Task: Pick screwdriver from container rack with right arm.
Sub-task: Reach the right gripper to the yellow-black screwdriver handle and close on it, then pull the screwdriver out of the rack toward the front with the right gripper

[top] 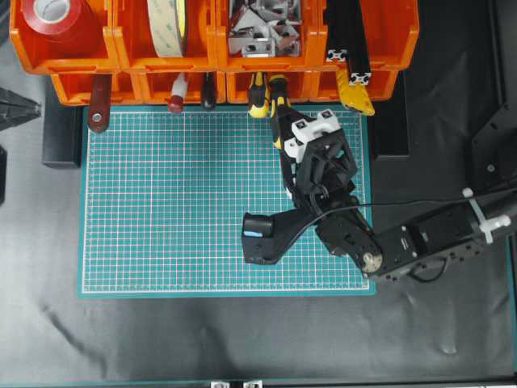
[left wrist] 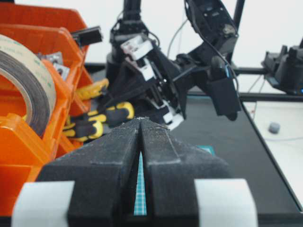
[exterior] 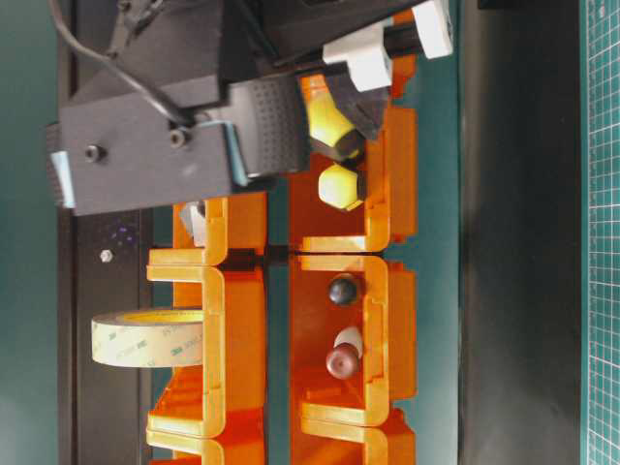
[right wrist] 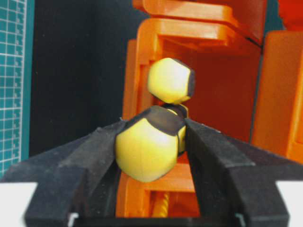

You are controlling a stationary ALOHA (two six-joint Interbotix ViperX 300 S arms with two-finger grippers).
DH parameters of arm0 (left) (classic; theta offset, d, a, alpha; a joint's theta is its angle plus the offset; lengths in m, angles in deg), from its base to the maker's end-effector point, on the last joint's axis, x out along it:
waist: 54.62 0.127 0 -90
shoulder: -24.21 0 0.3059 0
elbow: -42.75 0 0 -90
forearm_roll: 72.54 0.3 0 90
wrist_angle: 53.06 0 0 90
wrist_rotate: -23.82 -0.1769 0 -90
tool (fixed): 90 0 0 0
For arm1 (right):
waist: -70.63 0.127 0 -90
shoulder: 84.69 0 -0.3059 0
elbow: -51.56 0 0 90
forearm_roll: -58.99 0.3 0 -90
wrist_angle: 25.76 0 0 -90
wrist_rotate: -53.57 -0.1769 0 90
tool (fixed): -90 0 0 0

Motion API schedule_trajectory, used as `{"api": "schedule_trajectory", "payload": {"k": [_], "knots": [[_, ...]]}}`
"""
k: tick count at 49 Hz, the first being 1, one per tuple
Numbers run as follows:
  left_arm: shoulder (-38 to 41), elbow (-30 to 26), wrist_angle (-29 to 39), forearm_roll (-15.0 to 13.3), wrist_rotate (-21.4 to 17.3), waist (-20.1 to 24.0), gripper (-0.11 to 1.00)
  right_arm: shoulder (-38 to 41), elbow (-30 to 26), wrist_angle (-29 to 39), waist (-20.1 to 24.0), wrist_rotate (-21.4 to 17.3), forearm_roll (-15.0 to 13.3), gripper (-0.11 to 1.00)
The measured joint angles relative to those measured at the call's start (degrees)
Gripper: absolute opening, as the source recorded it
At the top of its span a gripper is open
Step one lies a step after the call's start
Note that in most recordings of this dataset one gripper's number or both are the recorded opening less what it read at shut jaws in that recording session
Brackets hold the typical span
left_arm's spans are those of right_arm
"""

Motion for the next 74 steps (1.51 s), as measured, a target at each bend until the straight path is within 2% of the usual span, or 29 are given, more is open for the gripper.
{"api": "schedule_trajectory", "payload": {"k": [23, 27, 35, 46, 65, 74], "knots": [[-0.88, 0.44, 0.09, 0.09, 0.00, -0.88, 0.00, 0.09, -2.64, 7.82, 2.29, 0.26, 0.79, 0.39], [-0.88, 0.44, 0.00, 0.00, 0.00, -0.97, 0.00, 0.09, -2.72, 8.53, 2.90, 0.35, 1.93, 0.39], [-0.97, 0.44, 0.09, 0.00, 0.00, -1.05, 0.00, 0.18, -2.72, 9.23, 4.39, 0.53, 6.59, 0.39], [-0.88, 0.44, 0.18, 0.00, 0.00, -1.05, 0.00, 0.18, -3.69, 13.18, 9.32, 0.62, 7.91, 0.39], [-0.97, 0.44, 0.26, 0.00, 0.00, -1.05, 0.00, 1.76, -9.49, 23.82, 16.70, 0.97, 8.00, 0.39], [-0.88, 0.44, 0.26, 0.00, 0.00, -1.05, 0.00, 2.99, -12.48, 27.51, 20.39, 3.34, 8.00, 0.39]]}}
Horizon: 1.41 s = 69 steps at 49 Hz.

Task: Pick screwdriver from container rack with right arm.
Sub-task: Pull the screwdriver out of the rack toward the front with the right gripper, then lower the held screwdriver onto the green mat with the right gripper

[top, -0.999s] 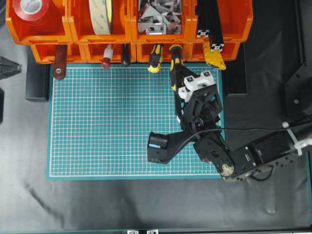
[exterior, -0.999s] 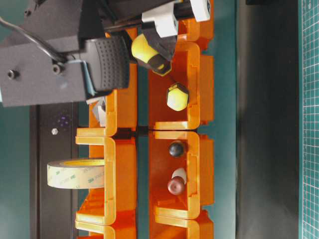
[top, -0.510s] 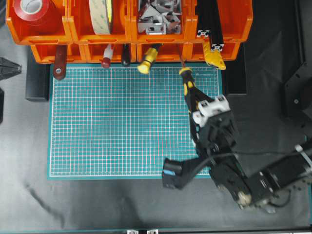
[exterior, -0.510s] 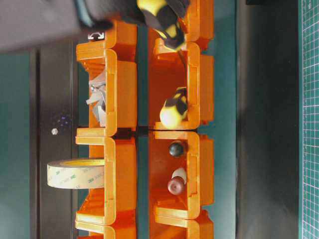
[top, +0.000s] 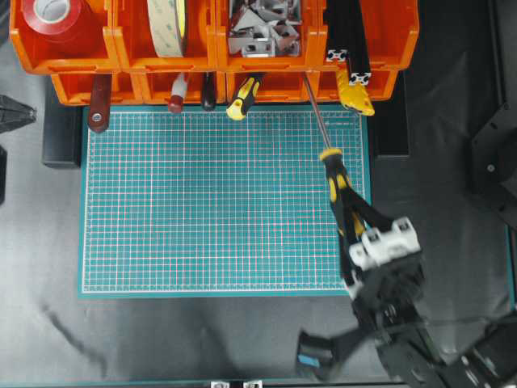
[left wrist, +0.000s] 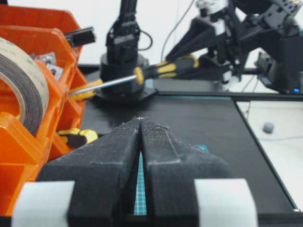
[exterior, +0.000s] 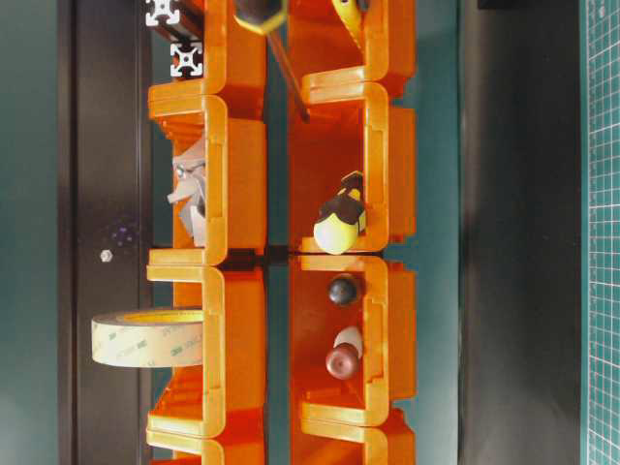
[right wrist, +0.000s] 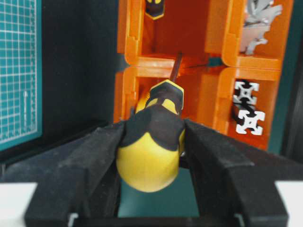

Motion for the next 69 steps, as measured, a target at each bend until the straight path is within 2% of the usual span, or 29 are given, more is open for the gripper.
{"api": "schedule_trajectory", "payload": {"k": [15, 25, 32, 37, 45, 56, 63, 69], "knots": [[0.00, 0.09, 0.00, 0.00, 0.00, 0.00, 0.00, 3.60, -7.29, 3.08, 6.15, 5.54, 0.00, 0.39], [-0.18, 0.00, 0.00, 0.00, 0.00, 0.00, 0.00, 5.45, -10.37, 2.81, 7.91, 6.15, 0.00, 0.39], [-0.44, 0.09, 0.00, 0.00, 0.00, 0.00, 0.00, 6.42, -10.20, -3.96, 8.79, 6.24, 1.14, 0.39], [-0.53, 0.00, 0.00, 0.00, 0.00, 0.00, 0.00, 6.68, -7.65, -10.46, 8.53, 6.06, 1.93, 0.39], [-0.62, 0.09, 0.00, 0.00, 0.18, 0.00, 0.00, 6.68, -2.29, -19.69, 5.27, 5.71, 2.20, 0.39], [-0.79, 0.09, 0.00, 0.00, 0.18, 0.00, 0.00, 5.71, 5.01, -34.19, -2.72, 5.54, 2.02, 0.39], [-0.70, 0.00, 0.00, 0.00, 0.18, 0.00, 0.00, 5.63, 6.86, -41.22, -8.09, 5.71, 0.79, 0.39], [-0.70, 0.00, 0.00, 0.00, 0.18, 0.00, 0.00, 5.63, 7.47, -44.03, -10.28, 5.80, -0.09, 0.39]]}}
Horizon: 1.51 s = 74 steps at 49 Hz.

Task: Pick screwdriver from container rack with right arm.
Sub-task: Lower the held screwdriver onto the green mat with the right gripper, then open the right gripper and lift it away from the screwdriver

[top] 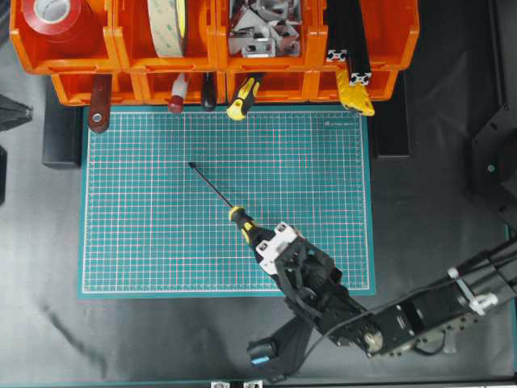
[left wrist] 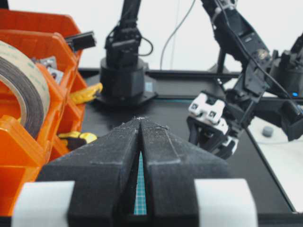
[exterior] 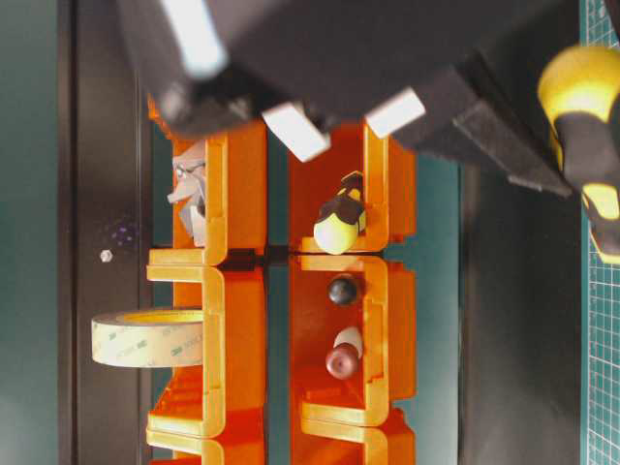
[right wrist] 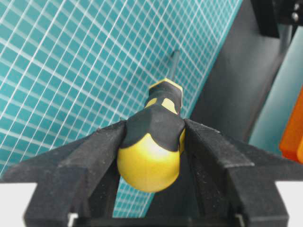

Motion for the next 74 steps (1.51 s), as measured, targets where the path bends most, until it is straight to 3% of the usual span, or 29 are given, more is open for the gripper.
{"api": "schedule_trajectory", "payload": {"k": [33, 41, 46, 66, 74], "knots": [[-0.09, 0.09, 2.02, 0.00, 0.00, 0.00, 0.00, -0.09, 1.14, -7.21, -2.90, -0.26, 0.70, 0.39], [-0.09, 0.00, 2.46, 0.00, 0.00, 0.00, 0.00, 0.88, 1.32, -9.05, -3.43, -0.70, 2.99, 0.62], [-0.09, 0.00, 2.81, 0.00, 0.00, 0.00, 0.00, 0.97, 1.41, -9.58, -3.43, -0.97, 3.96, 0.70], [-0.09, 0.09, 3.87, 0.00, 0.09, 0.00, 0.00, 1.14, 0.88, -9.67, -3.25, -2.99, 5.10, 0.76], [0.00, 0.00, 4.13, 0.00, 0.09, -0.26, 0.00, 1.05, -0.62, -4.92, -2.99, -5.98, 5.10, 0.79]]}}
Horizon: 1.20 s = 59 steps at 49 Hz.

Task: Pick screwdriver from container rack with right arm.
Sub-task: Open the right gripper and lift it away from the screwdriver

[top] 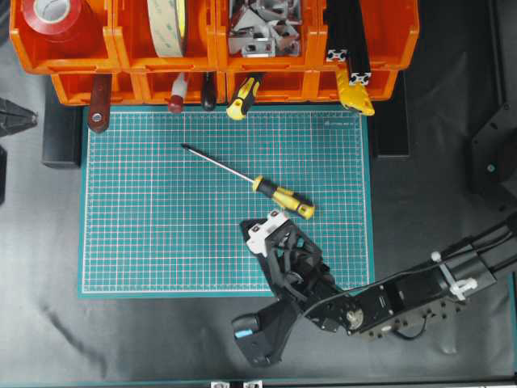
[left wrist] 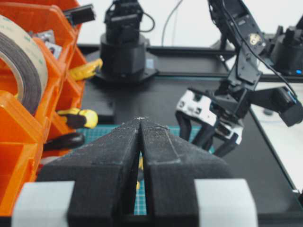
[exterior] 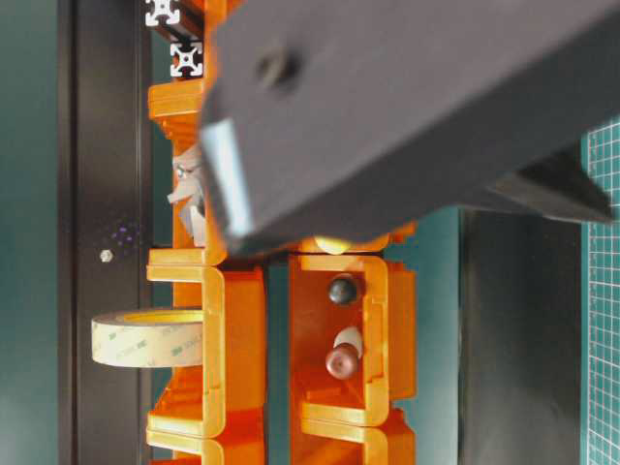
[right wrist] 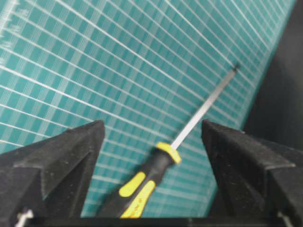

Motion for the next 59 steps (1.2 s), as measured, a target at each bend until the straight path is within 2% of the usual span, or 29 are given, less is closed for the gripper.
{"api": "schedule_trajectory", "payload": {"k": [9, 21, 31, 51, 59], "knots": [[0.00, 0.00, 0.00, 0.00, -0.09, -0.35, 0.00, -3.60, -1.23, 8.44, 1.14, -3.87, -0.26, 0.79], [-0.26, 0.00, 3.25, 0.00, 0.00, -0.44, 0.00, -12.74, 1.41, 6.94, 3.16, -8.79, -0.70, 0.80], [-1.05, 0.09, 5.36, 0.00, 0.00, -0.44, 0.00, -21.36, 7.21, 0.70, 2.64, -17.40, -0.70, 0.80], [-1.67, 0.00, 6.15, 0.00, -0.09, -0.44, 0.00, -38.06, 21.88, -4.75, 2.02, -36.04, -1.67, 0.80], [-1.76, 0.00, 6.15, 0.00, -0.09, -0.44, 0.00, -43.33, 25.58, -5.71, 1.67, -40.87, -2.37, 0.80]]}}
